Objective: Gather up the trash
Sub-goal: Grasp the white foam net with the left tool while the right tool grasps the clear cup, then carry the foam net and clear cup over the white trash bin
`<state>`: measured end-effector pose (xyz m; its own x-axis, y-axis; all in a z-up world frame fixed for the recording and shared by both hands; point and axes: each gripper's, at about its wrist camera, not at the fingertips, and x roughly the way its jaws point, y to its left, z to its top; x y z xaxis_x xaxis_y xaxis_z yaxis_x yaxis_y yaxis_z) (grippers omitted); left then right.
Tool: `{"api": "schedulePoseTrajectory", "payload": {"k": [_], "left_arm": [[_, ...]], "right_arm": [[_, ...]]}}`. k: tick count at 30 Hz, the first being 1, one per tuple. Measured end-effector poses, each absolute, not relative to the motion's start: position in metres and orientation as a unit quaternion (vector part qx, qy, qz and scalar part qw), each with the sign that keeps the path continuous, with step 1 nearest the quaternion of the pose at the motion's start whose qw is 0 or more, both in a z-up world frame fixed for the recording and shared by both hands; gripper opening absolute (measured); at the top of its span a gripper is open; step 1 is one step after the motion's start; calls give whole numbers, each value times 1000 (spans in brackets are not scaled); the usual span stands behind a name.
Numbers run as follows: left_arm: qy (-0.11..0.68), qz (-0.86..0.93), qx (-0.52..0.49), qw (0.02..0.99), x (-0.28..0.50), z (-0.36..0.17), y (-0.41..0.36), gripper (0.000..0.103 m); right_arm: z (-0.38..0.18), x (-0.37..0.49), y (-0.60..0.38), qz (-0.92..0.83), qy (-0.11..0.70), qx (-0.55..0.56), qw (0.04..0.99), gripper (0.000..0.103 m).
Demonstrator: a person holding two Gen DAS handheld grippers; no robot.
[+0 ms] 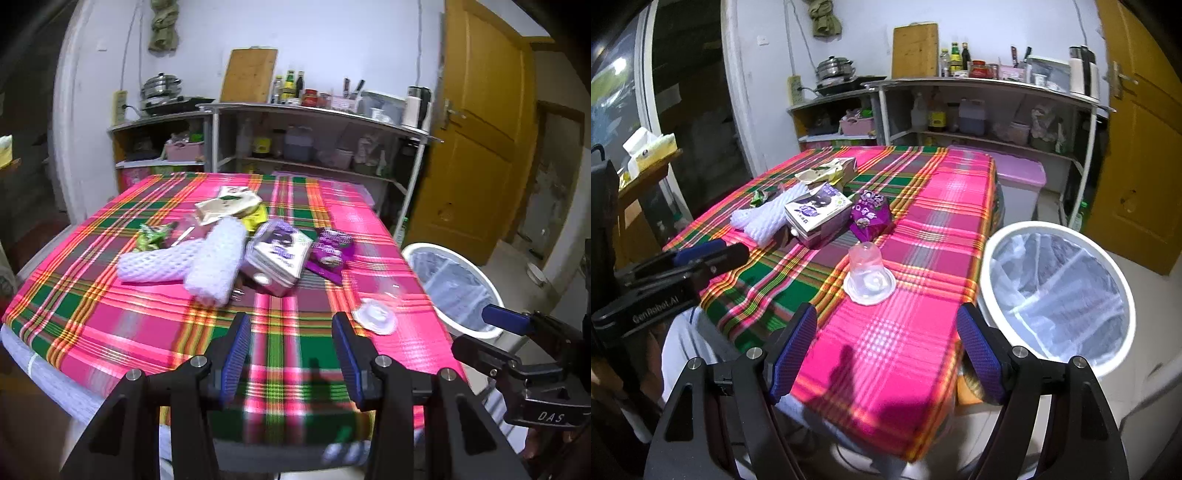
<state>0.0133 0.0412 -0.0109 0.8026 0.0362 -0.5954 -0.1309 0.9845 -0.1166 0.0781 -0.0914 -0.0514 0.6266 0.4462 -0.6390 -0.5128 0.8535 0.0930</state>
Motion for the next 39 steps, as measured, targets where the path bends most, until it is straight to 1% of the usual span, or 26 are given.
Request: {"api": "schedulePoseTrajectory", "payload": {"k": [14, 16, 19, 21, 22, 24, 26, 27, 28, 29, 30, 33, 39], "left_arm": [[322, 89, -88, 938, 50, -22, 99, 46], [324, 87, -87, 938, 56, -24, 104, 46], [329, 84, -79, 937, 66, -28, 107, 46], [334, 79, -75, 936, 73, -31, 107, 46], [338, 78, -73, 935, 78, -33, 106, 46], [343, 74, -71, 934, 85, -37, 106, 46], [345, 73, -65, 934, 89, -40, 105, 46], [346, 73, -62, 933, 90, -41, 104, 45], [347, 72, -62, 933, 91, -43, 104, 44], [349, 72, -63, 932, 92, -44, 104, 40], [351, 72, -64, 931, 93, -46, 104, 32], [353, 75, -64, 931, 94, -48, 105, 26], [341, 88, -66, 934, 84, -43, 107, 22]], "right_arm": [[-64, 121, -51, 292, 364, -67, 882, 78], [-67, 127, -47, 291, 369, -68, 880, 76], [-72, 135, -45, 288, 381, -63, 876, 67], [-75, 141, -44, 285, 390, -61, 873, 57], [-77, 143, -44, 284, 393, -60, 873, 55], [-79, 146, -44, 283, 397, -58, 871, 45], [-80, 147, -44, 284, 398, -57, 870, 41], [-80, 147, -44, 286, 398, -56, 870, 36], [-79, 147, -44, 287, 398, -57, 870, 36], [-79, 147, -44, 287, 398, -56, 870, 36], [-79, 146, -44, 286, 397, -56, 870, 36], [-78, 146, -44, 287, 397, -56, 870, 36], [-73, 140, -46, 287, 389, -53, 874, 36]]}}
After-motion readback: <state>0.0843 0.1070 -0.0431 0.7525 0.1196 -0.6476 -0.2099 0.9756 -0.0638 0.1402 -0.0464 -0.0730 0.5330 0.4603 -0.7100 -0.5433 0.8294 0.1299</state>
